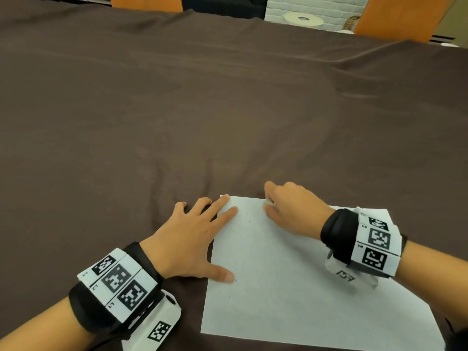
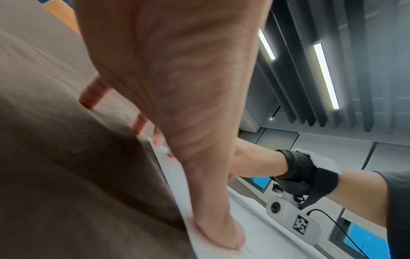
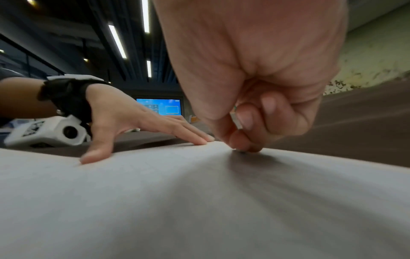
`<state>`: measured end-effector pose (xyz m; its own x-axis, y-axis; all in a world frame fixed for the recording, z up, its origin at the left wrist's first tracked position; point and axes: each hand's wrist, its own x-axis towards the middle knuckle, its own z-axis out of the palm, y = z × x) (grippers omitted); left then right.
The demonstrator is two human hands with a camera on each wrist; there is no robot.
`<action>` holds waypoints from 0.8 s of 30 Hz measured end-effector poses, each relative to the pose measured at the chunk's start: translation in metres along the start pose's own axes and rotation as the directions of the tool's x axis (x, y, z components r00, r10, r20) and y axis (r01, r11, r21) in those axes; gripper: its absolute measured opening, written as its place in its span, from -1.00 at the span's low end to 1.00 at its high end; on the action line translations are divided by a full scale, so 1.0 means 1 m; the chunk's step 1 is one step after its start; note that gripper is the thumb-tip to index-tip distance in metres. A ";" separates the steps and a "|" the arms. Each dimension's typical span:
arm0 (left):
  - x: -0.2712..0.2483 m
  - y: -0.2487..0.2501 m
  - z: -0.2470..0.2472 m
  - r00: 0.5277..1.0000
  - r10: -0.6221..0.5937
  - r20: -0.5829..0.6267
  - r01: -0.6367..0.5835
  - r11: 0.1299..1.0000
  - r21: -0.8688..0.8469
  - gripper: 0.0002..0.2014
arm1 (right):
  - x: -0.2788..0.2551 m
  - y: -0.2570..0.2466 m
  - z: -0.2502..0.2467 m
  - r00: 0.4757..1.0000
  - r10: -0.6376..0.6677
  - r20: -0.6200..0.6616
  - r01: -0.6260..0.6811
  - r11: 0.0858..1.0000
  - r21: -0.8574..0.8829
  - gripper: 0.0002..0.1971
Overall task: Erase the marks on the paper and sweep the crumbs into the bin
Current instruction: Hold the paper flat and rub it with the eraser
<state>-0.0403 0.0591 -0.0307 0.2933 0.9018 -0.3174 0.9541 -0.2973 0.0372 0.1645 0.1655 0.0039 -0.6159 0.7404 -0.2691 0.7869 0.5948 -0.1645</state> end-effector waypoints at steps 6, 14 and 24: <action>0.000 0.001 -0.002 1.000 -0.003 0.016 0.003 1.000 0.013 0.19 | -0.010 -0.015 0.013 0.990 -0.114 0.081 0.114 0.993 0.004 -0.82; 0.000 0.001 -0.003 1.000 -0.006 0.017 0.006 1.000 -0.002 0.19 | -0.017 -0.025 0.016 0.974 -0.189 0.122 0.190 0.982 0.007 -0.83; 0.000 0.000 -0.001 1.000 -0.001 0.004 0.001 1.000 -0.029 0.20 | -0.015 -0.029 0.016 0.979 -0.172 0.106 0.171 0.985 0.025 -0.82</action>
<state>-0.0407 0.0592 -0.0298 0.2922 0.9010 -0.3208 0.9557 -0.2872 0.0639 0.1514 0.1320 -0.0020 -0.7348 0.5894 -0.3357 0.6709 0.7044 -0.2318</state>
